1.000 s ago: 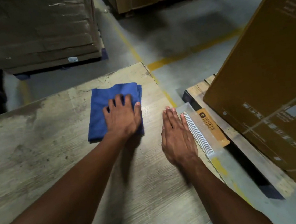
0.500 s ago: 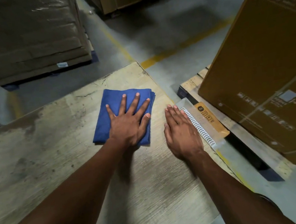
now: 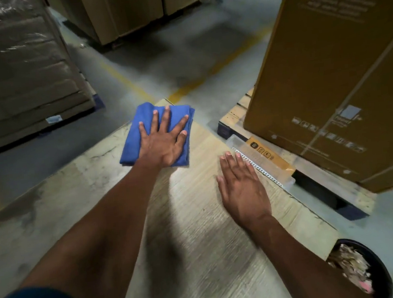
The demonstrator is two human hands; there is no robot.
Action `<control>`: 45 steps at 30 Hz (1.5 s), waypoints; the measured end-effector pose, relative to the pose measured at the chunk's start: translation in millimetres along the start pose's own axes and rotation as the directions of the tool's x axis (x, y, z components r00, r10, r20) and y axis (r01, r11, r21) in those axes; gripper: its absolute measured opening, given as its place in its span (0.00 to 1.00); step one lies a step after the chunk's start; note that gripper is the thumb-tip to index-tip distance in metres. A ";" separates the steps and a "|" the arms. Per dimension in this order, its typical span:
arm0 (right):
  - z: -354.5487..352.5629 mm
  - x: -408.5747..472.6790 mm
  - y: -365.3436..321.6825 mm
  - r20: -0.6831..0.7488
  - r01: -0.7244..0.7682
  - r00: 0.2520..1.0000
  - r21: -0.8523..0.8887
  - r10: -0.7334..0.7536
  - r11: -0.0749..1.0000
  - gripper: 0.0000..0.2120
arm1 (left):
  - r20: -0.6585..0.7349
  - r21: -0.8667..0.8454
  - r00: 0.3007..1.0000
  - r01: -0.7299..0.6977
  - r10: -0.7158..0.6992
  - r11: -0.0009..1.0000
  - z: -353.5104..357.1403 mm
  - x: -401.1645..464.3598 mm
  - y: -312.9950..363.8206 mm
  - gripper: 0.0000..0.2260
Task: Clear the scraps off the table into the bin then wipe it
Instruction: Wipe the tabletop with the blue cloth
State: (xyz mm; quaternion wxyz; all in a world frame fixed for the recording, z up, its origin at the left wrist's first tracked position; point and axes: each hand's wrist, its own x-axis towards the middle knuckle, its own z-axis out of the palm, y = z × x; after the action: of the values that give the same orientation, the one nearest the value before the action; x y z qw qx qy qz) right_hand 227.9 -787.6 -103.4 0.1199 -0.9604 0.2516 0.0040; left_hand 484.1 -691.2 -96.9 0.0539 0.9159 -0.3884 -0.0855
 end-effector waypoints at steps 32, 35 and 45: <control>1.8 -13.0 -15.6 0.023 -0.078 0.996 -0.105 0.081 0.991 0.35 | -0.057 0.022 0.998 -0.012 0.013 1.000 12.7 -20.9 19.0 0.35; 1.4 -13.6 -15.4 0.016 -0.078 0.997 -0.102 0.080 0.992 0.35 | -0.076 0.083 0.997 0.018 -0.011 0.996 12.3 -29.5 30.5 0.33; 2.8 -13.9 -16.2 -0.021 -0.100 0.995 -0.077 0.099 0.992 0.36 | -0.049 -0.012 0.990 0.129 -0.129 0.992 19.6 -19.4 54.8 0.36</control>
State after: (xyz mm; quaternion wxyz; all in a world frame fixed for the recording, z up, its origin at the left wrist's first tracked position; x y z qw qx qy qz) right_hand 223.7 -766.6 -101.4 0.0798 -0.9506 0.2998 0.0114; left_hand 428.4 -715.8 -104.8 0.0618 0.9407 -0.3266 -0.0674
